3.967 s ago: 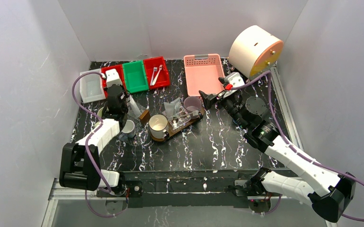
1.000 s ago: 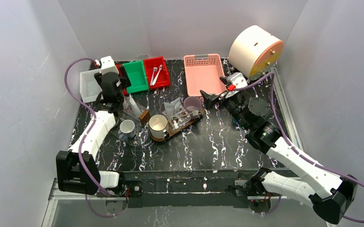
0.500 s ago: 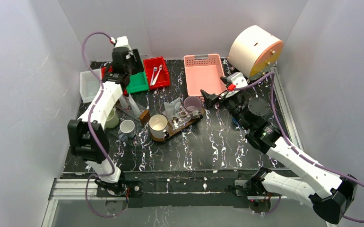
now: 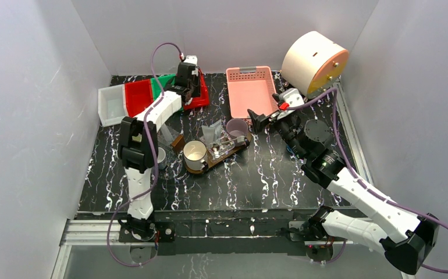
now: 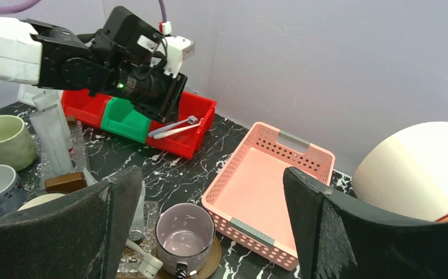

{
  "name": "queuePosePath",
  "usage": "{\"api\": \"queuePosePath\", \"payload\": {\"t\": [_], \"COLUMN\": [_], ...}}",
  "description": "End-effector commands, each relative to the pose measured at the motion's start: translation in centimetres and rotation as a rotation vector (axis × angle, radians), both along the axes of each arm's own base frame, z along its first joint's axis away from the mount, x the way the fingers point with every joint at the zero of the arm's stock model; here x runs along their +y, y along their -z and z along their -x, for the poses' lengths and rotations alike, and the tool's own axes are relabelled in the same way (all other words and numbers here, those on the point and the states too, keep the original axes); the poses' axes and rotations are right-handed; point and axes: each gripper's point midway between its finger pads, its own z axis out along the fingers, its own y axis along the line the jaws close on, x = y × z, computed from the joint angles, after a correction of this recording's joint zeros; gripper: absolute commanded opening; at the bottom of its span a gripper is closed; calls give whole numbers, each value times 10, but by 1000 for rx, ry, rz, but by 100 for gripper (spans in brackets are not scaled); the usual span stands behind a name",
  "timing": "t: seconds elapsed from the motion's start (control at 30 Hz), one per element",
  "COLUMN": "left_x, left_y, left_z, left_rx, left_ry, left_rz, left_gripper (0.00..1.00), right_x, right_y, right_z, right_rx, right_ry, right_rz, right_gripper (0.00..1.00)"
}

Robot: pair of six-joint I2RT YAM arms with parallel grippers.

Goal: Prepare toiletry sets of a toothbrush and toothpaste on the tray
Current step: Pick up the toothbrush from the storage box.

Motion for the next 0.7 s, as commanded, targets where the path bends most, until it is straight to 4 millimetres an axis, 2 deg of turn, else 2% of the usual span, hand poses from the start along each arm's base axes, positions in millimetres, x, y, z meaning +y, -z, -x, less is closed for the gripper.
{"api": "queuePosePath", "payload": {"t": [0.0,0.27,0.43,0.67], "left_x": [5,7,-2,-1], "left_y": [-9,19,36,68], "left_z": [-24,-55,-67,-78], "left_rx": [-58,-60,-60,-42], "left_ry": [-22,-17,15,-7], "left_rz": [-67,-165,-157,-180], "left_gripper": [32,30,29,27], "right_x": [-2,2,2,3], "right_y": [-5,6,9,12], "right_z": [-6,-12,-15,-17], "right_rx": [-27,-7,-5,1], "right_ry": [31,41,54,58], "right_rz": [-7,21,36,49], "right_gripper": [99,99,99,99]}}
